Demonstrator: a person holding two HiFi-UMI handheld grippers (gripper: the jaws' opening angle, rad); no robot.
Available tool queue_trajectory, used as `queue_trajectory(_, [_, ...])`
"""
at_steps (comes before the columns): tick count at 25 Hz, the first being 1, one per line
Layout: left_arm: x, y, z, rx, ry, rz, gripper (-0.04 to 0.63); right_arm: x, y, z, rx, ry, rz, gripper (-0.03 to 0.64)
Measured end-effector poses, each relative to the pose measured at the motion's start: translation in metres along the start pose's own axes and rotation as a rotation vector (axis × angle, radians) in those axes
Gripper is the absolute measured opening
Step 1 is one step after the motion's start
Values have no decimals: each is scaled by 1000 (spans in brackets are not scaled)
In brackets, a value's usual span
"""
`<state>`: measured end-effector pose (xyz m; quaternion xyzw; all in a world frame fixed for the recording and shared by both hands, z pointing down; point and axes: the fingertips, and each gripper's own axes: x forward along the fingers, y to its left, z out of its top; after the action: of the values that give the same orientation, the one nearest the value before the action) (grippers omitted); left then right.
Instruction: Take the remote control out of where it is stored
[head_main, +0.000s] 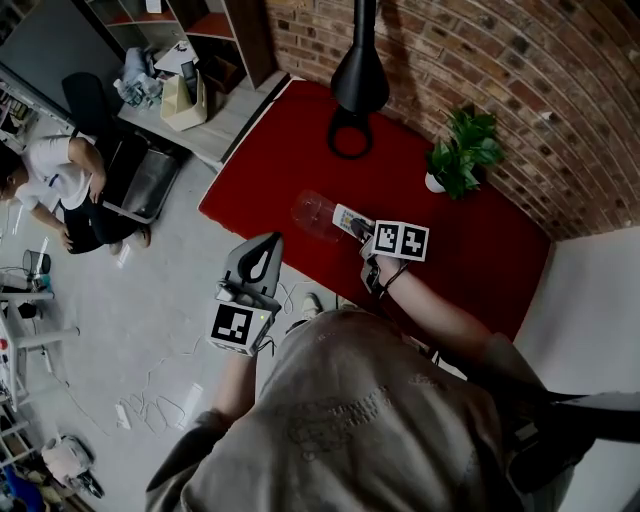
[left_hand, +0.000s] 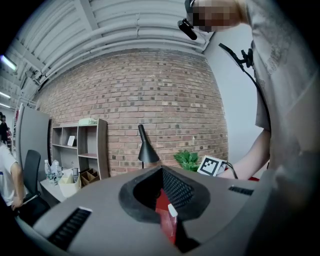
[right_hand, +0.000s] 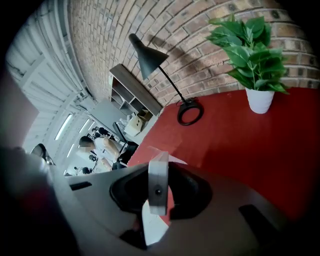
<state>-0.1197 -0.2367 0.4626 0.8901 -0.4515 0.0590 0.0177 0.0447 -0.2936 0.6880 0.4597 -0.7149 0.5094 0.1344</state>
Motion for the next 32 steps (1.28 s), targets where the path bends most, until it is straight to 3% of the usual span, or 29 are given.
queue_trajectory(9, [5, -3, 1, -1, -4, -29, 5, -28, 29, 39, -86, -110, 50, 81])
queue_trajectory(18, [8, 6, 10, 1, -26, -24, 5, -65, 67, 91, -331, -293, 55, 81])
queue_trajectory(25, [13, 16, 18, 11, -44, -23, 5, -112, 109, 131, -593, -552, 62, 81])
queue_trajectory(29, [11, 22, 32, -43, -56, -17, 5, -142, 134, 143, -736, -697, 65, 81])
queue_trajectory(32, [12, 26, 52, -28, -109, -19, 5, -169, 152, 148, -806, -791, 75, 81])
